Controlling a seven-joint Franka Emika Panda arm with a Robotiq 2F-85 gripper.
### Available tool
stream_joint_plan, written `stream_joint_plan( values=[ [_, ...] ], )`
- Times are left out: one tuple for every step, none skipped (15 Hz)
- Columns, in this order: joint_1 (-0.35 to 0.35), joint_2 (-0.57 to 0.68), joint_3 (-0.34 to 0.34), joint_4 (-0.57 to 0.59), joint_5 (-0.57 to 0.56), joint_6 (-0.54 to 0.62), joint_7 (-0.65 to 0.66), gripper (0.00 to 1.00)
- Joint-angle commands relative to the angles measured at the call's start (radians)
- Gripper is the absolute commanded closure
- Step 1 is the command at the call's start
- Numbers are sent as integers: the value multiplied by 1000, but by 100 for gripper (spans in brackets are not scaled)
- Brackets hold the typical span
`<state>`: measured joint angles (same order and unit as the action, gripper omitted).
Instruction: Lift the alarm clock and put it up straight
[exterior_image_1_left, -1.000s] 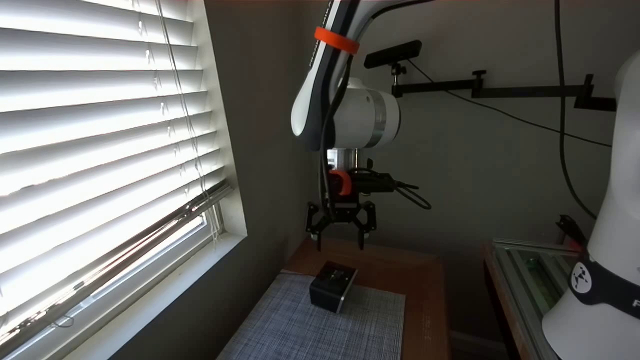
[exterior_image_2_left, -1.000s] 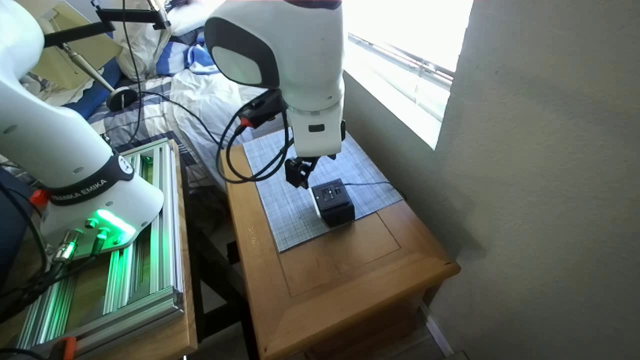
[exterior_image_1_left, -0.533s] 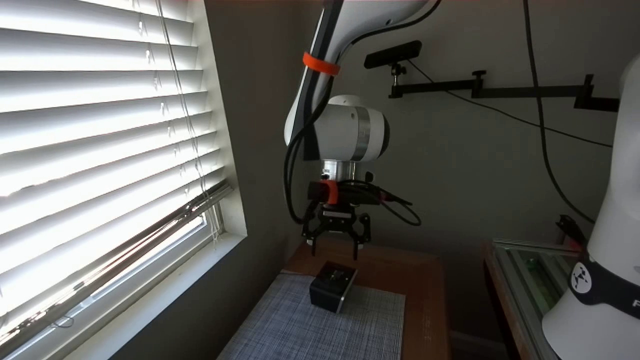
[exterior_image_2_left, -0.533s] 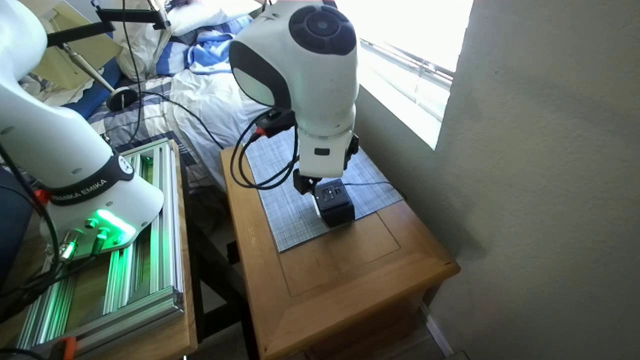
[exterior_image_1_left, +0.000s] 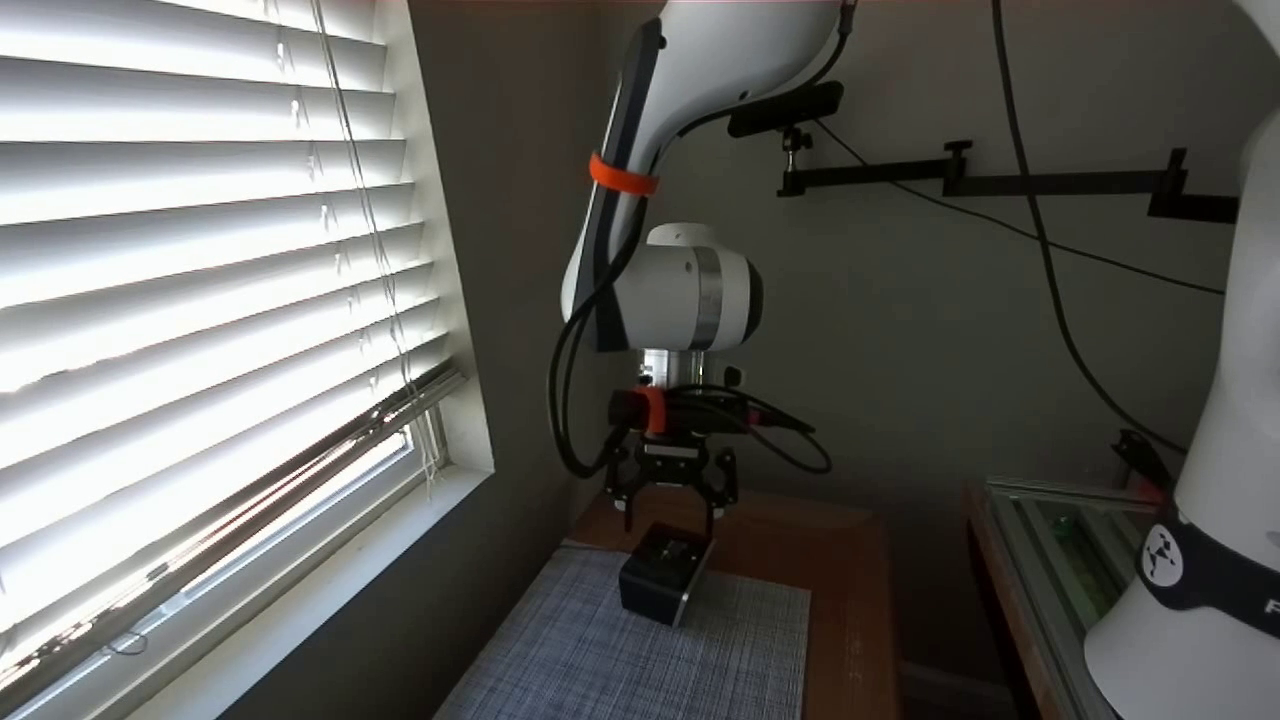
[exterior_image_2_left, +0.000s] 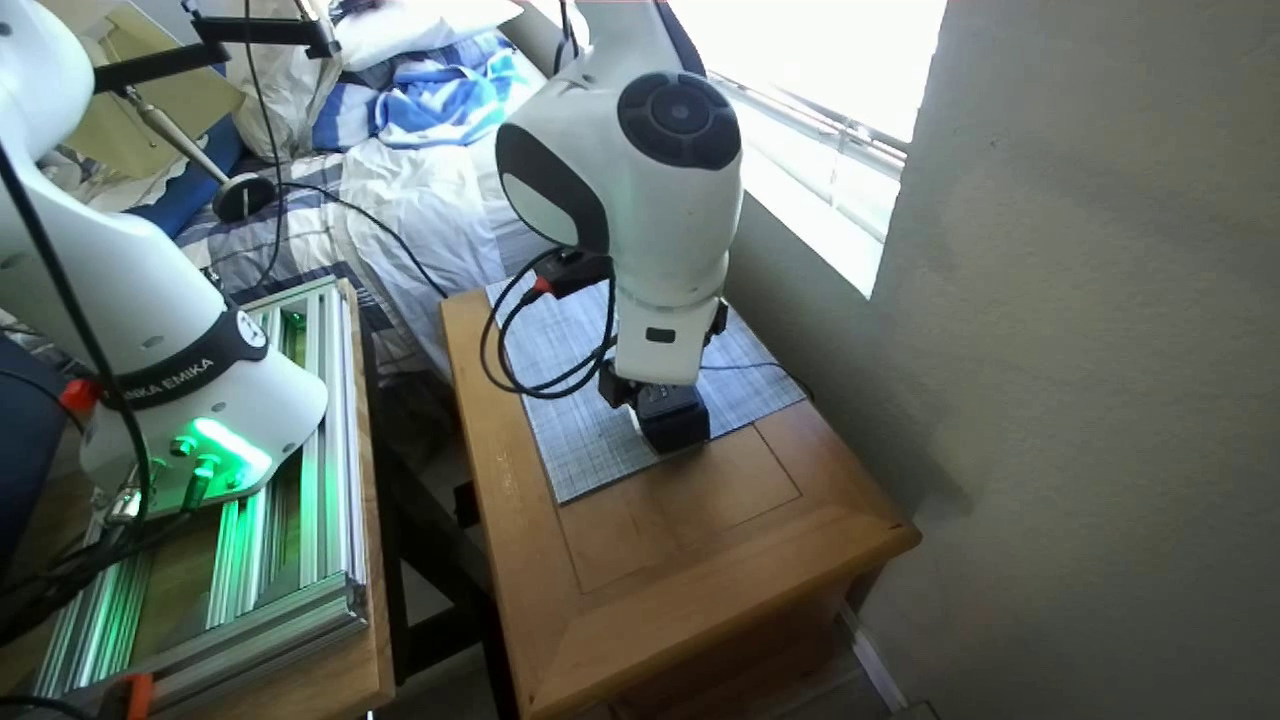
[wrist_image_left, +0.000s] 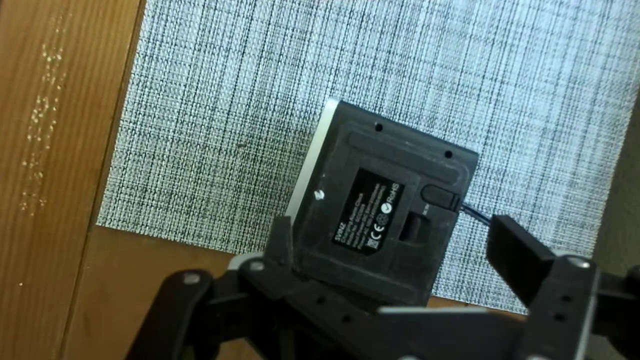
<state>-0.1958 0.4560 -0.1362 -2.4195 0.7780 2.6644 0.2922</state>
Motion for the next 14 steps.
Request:
stream_joint_plan(
  values=[
    [10,40,-10,25,0,20,41,0],
    [12,45,-10,26,0,22,48,0],
    [13,52,-11,27,1,23,56,0],
    [14,58,-11,30,0,21,64,0],
    [15,63,-11,31,1,23,70,0],
    [14,67,-11,33,3,23,73,0],
    [12,71,-9,35,7,24,75,0],
    [13,74,-10,38,7,24,82,0],
    [14,77,-12,40,8,27,91,0],
    [12,79,-10,41,13,31,94,0],
    [9,80,-9,42,17,35,96,0],
    [5,81,-7,44,22,35,96,0],
    [2,82,-5,46,25,38,97,0],
    [-3,81,-2,48,32,38,95,0]
  ],
)
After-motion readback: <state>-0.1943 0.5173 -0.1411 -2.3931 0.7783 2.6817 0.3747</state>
